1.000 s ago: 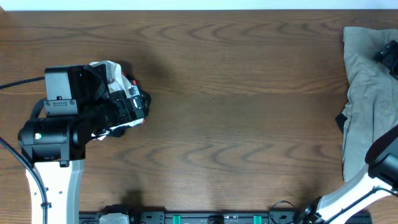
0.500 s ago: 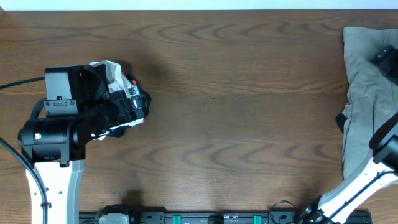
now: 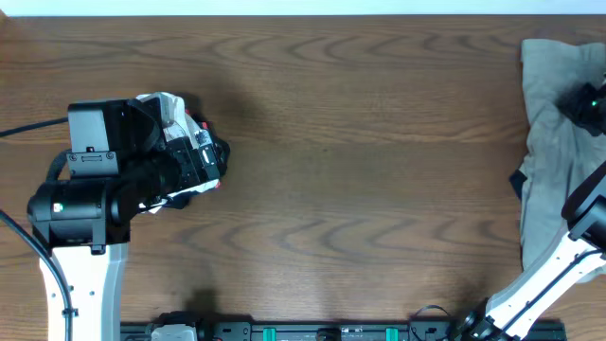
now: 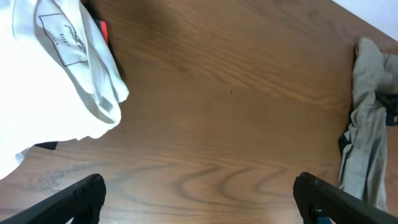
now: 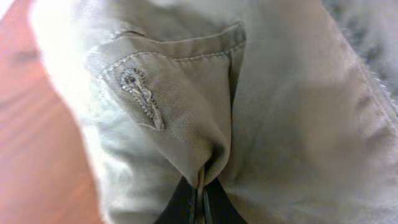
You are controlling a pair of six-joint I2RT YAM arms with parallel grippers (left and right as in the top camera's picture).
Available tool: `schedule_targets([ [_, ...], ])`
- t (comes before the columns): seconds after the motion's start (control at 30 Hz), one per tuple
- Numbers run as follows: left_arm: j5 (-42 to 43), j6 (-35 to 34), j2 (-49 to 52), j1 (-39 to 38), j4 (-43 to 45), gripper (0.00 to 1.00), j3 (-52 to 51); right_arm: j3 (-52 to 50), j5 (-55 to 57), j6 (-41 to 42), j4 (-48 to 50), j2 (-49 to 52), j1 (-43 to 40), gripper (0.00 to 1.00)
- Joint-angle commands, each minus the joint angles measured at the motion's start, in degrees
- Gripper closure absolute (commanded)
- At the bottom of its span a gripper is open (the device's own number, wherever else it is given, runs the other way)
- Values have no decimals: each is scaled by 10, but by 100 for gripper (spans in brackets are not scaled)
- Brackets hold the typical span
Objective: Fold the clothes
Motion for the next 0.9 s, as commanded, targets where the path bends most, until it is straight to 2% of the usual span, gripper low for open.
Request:
schedule_targets([
  [0.0,8,-5,0,1,0,2,10,19,-135,12,-2,-88,11,99],
  [0.27,8,-5,0,1,5,2,10,19,-159,9,-102,-214,101,99],
  [0.5,8,-5,0,1,5,2,10,18,-147,-7,-179,-221,257,99],
  [0.77,8,-5,0,1,8,2,10,18,-58,-63,-256,-216,472,98],
  [0.8,8,-5,0,1,10,2,10,18,-36,-73,-260,-216,496,96],
  [0.87,8,-5,0,1,14,2,10,18,47,-76,-262,-216,542,83],
])
